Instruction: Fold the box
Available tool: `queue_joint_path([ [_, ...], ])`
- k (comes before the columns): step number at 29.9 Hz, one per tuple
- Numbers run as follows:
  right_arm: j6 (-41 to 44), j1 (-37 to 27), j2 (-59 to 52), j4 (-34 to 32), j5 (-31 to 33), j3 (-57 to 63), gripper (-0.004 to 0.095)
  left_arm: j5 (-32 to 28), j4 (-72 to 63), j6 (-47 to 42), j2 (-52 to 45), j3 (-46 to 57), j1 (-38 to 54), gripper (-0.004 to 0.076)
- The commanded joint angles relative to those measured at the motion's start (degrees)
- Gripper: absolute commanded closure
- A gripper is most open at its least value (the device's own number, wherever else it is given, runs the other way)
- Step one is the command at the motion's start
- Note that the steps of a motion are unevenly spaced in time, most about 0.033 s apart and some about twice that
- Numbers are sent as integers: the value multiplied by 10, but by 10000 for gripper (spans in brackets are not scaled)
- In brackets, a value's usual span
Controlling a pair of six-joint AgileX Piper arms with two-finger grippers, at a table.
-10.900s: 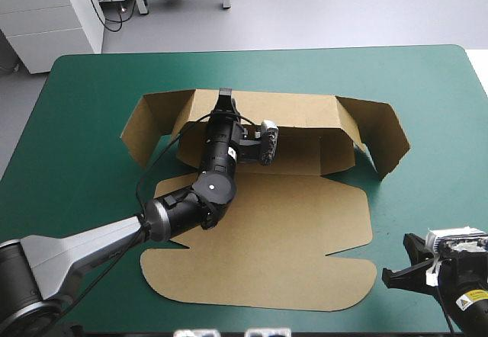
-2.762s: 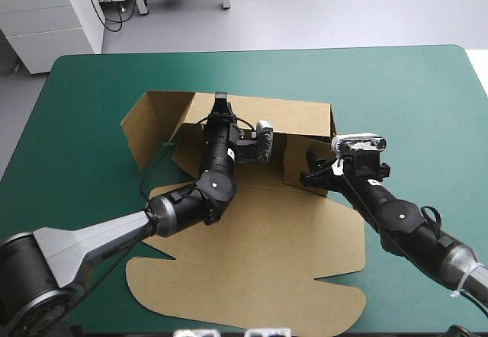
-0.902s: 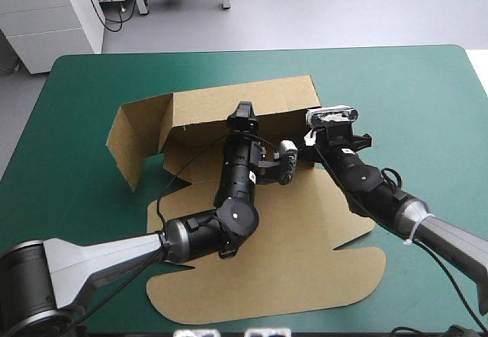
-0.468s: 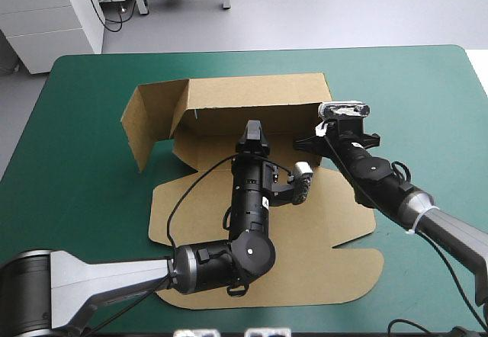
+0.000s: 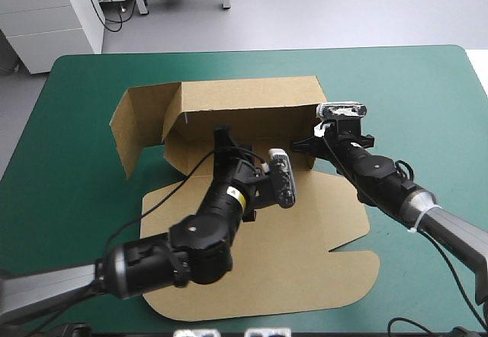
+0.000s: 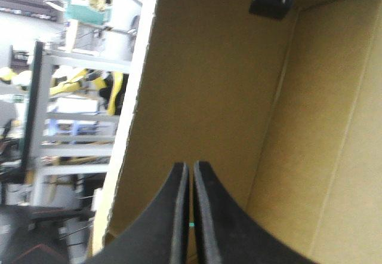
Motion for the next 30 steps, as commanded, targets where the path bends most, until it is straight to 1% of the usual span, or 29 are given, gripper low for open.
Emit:
queue_joint_path([
  [1,1,-4,-21,-2,8,-23,922,-52,-107,48,-79,-46,43,718],
  [5,1,-4,-21,-2,8,-23,922,-86,-269,136,-139,-50,164,718],
  [11,1,-4,-21,-2,8,-23,922,-126,-562,323,-208,-49,407,718],
  [13,1,-4,-21,-2,8,-23,922,-127,-649,376,-227,-49,487,718],
  [16,1,-4,-21,5,8,-23,921,-122,-738,422,-242,-48,599,718],
  [21,1,-4,-21,6,8,-23,921,-88,-924,498,-241,-41,789,718],
  [24,1,-4,-21,6,10,-23,921,-84,-1048,543,-245,-15,873,718],
  [26,-3,-4,-21,6,10,-23,921,-81,-1100,561,-249,10,913,718],
  [28,-8,-8,-21,6,15,-23,921,-80,-1112,561,-254,36,940,718],
  [30,-8,-19,-19,6,36,-23,921,-89,-1114,561,-259,60,944,718],
])
